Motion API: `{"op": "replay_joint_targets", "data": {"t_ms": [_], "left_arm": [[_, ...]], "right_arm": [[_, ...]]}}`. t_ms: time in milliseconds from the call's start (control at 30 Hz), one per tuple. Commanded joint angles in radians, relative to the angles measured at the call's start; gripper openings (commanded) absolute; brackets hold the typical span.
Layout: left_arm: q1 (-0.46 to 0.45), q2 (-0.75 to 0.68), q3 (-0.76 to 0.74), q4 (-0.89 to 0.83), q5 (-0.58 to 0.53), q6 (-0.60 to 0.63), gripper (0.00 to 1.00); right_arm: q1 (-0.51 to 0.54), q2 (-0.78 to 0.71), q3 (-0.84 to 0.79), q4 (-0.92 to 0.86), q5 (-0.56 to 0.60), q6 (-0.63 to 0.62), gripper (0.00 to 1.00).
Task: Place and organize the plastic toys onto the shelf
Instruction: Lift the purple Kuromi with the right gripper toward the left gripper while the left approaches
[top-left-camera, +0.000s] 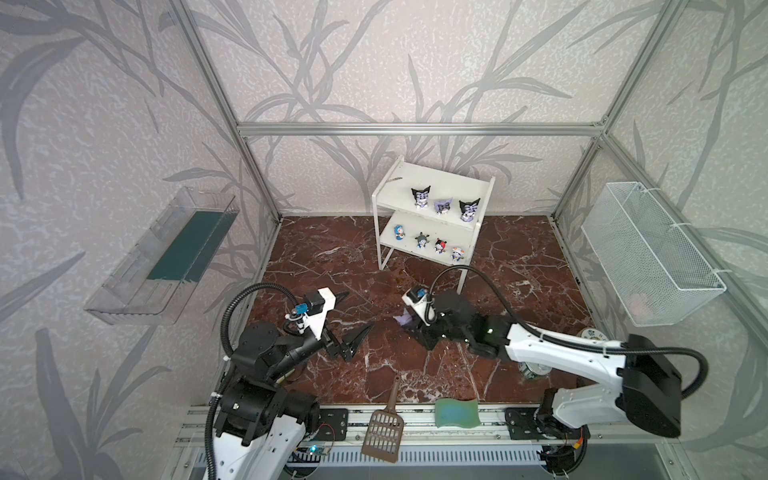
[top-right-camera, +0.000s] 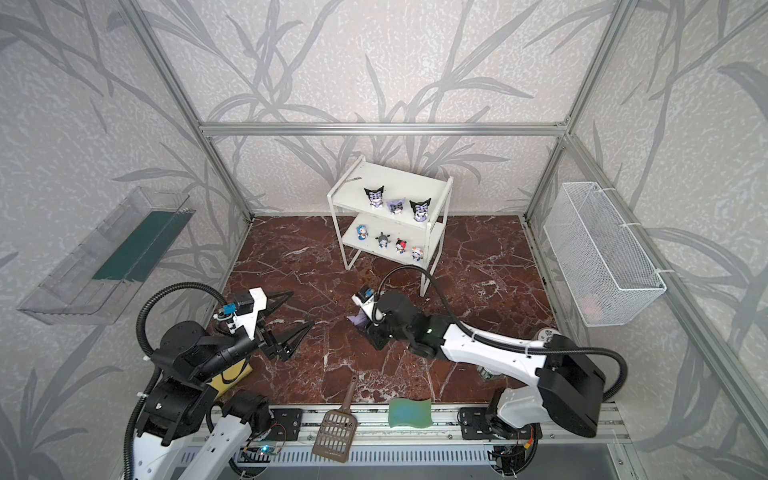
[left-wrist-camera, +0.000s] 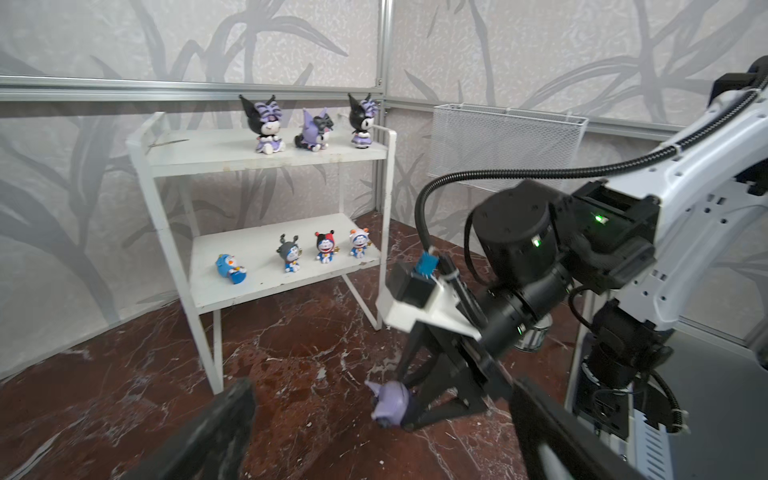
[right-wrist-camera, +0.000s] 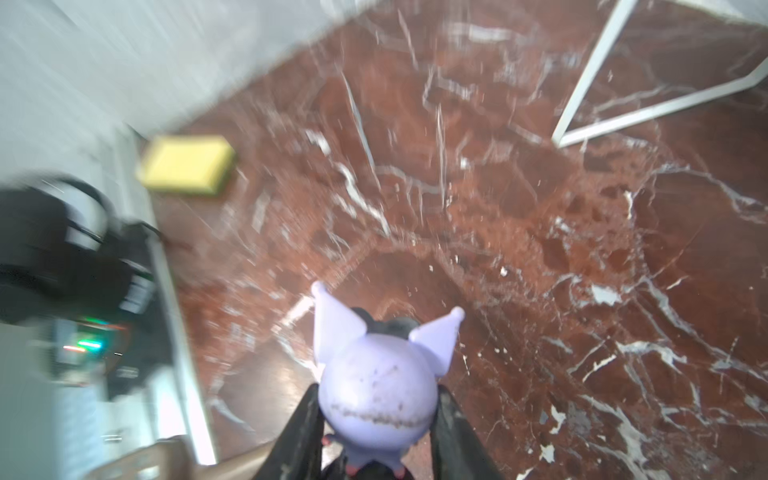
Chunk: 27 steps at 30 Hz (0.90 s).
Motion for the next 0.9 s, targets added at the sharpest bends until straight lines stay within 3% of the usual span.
{"op": "replay_joint_targets", "data": {"t_ms": [0,133,267,433,633,867], "left_arm": [[-0.015,0.052,0.027,0.049,0.163,0.019,0.97],[-0.129,0.157,0.082,-0.02,0.106,0.119,0.96],[-0.3,0.278,0.145,-0.108,-0.027,0.258,0.96],[-0.433,0.387,0.181,-0.138,-0.125,0.372,0.96],[-0.578,0.505,0.248,-0.209,-0.258,0.524,0.95],[-0.615,0.542,0.252,-0.134,-0.289,0.549,0.9]], "right_arm": [[-0.127,-0.087,-0.116,0.144,-0.421,0.134,0.26],[-0.276,-0.121,-0.211,0.341,-0.723,0.28,0.27],[-0.353,-0.082,-0.261,0.531,-0.911,0.412,0.27],[-0.367,-0.014,-0.292,0.844,-1.024,0.603,0.26],[-0.353,0.052,-0.313,1.174,-1.07,0.82,0.26],[-0.253,0.033,-0.309,1.14,-1.098,0.778,0.26]]}}
